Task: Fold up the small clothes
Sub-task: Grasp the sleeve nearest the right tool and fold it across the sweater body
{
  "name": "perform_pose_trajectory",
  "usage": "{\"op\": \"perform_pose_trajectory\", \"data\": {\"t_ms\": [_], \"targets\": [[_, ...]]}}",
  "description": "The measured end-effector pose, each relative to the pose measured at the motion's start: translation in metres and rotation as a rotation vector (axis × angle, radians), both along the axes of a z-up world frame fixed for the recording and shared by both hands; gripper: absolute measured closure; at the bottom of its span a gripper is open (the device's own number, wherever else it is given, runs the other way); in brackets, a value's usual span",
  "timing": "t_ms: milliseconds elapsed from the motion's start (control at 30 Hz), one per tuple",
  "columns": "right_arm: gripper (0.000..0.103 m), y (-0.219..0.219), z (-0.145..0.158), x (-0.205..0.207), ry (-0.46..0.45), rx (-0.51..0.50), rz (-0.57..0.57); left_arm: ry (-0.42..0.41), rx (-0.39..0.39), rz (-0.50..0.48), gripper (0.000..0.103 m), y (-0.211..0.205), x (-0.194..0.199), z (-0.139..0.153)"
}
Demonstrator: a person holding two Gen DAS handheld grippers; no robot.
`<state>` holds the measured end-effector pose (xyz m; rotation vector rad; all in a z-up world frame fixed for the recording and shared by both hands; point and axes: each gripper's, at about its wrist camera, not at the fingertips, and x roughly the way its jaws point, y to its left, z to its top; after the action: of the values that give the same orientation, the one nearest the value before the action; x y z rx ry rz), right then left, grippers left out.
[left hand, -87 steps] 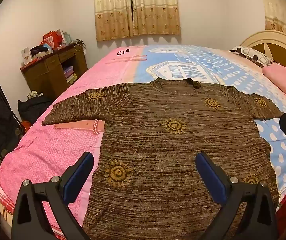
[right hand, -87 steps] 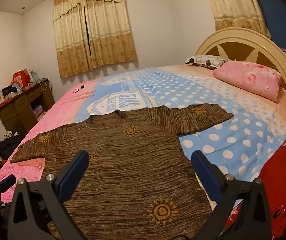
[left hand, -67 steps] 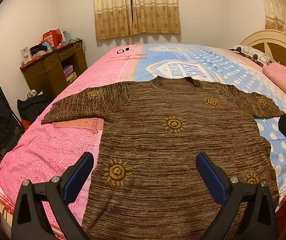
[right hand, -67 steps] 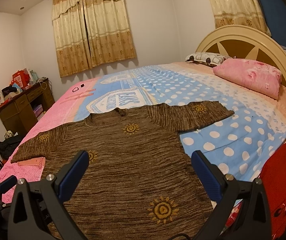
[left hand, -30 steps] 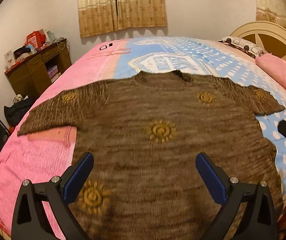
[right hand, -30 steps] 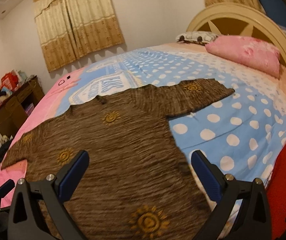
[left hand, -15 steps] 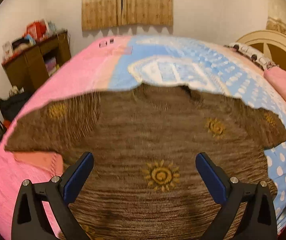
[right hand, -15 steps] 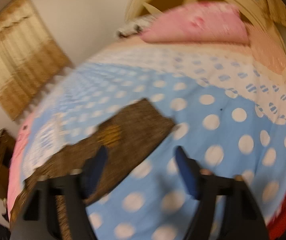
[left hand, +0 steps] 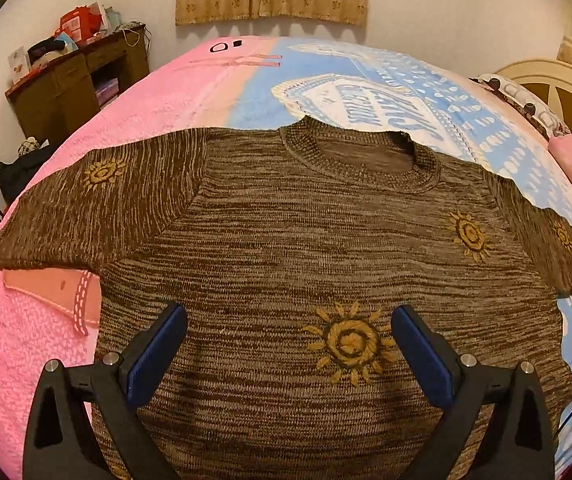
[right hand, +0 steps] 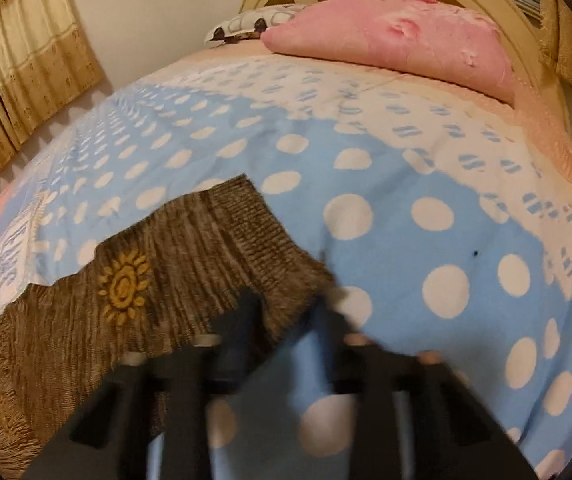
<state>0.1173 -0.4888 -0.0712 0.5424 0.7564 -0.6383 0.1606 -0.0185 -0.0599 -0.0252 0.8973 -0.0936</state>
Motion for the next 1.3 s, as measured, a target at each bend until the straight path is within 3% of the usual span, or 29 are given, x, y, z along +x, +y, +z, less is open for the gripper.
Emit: {"op": "perform_pose_trajectory", "data": {"t_ms": [200, 267, 333, 467, 567, 700, 867, 967, 1000, 1033, 1100, 1200, 1267, 1300], "targets": [[0.093, 0.002, 0.014, 0.0, -0.025, 0.035, 0.053, -0.039, -0.011, 0.021, 0.001, 0.016, -0.008, 0.012], [0.093, 0.018, 0.036, 0.006, -0.05, -0.028, 0.078, -0.05, -0.024, 0.033, 0.001, 0.023, -0.009, 0.016], [0.093, 0.044, 0.059, 0.019, -0.065, -0.09, 0.134, -0.06, -0.034, 0.051, 0.001, 0.032, -0.011, 0.02], [0.093, 0.126, 0.104, 0.046, -0.131, -0.168, 0.348, -0.081, -0.052, 0.095, 0.001, 0.053, -0.015, 0.026], [0.093, 0.196, 0.118, 0.059, -0.185, -0.183, 0.508, -0.085, -0.06, 0.125, 0.001, 0.068, -0.015, 0.027], [0.093, 0.295, 0.106, 0.071, -0.238, -0.15, 0.714, -0.093, -0.051, 0.16, 0.001, 0.09, -0.017, 0.024], [0.092, 0.378, 0.04, 0.081, -0.186, -0.052, 0.86, -0.077, -0.027, 0.178, 0.001, 0.106, -0.014, 0.012], [0.071, 0.394, 0.011, 0.084, -0.138, -0.005, 0.922, -0.076, -0.029, 0.176, 0.001, 0.109, -0.012, 0.005], [0.055, 0.395, 0.002, 0.084, -0.109, 0.041, 0.956, -0.072, -0.033, 0.173, 0.001, 0.109, -0.01, 0.003], [0.041, 0.389, 0.005, 0.081, -0.135, 0.059, 0.968, -0.068, -0.037, 0.168, 0.001, 0.107, -0.008, 0.001], [0.026, 0.38, 0.018, 0.072, -0.187, 0.077, 0.957, -0.059, -0.047, 0.156, 0.001, 0.103, -0.006, -0.003], [0.03, 0.359, 0.038, 0.065, -0.251, 0.053, 0.917, -0.053, -0.048, 0.135, 0.001, 0.096, -0.005, -0.007], [0.046, 0.348, 0.046, 0.071, -0.235, 0.017, 0.882, -0.059, -0.036, 0.121, 0.001, 0.092, -0.007, -0.009], [0.059, 0.344, 0.047, 0.078, -0.214, -0.01, 0.866, -0.065, -0.019, 0.117, 0.001, 0.09, -0.007, -0.01]]}}
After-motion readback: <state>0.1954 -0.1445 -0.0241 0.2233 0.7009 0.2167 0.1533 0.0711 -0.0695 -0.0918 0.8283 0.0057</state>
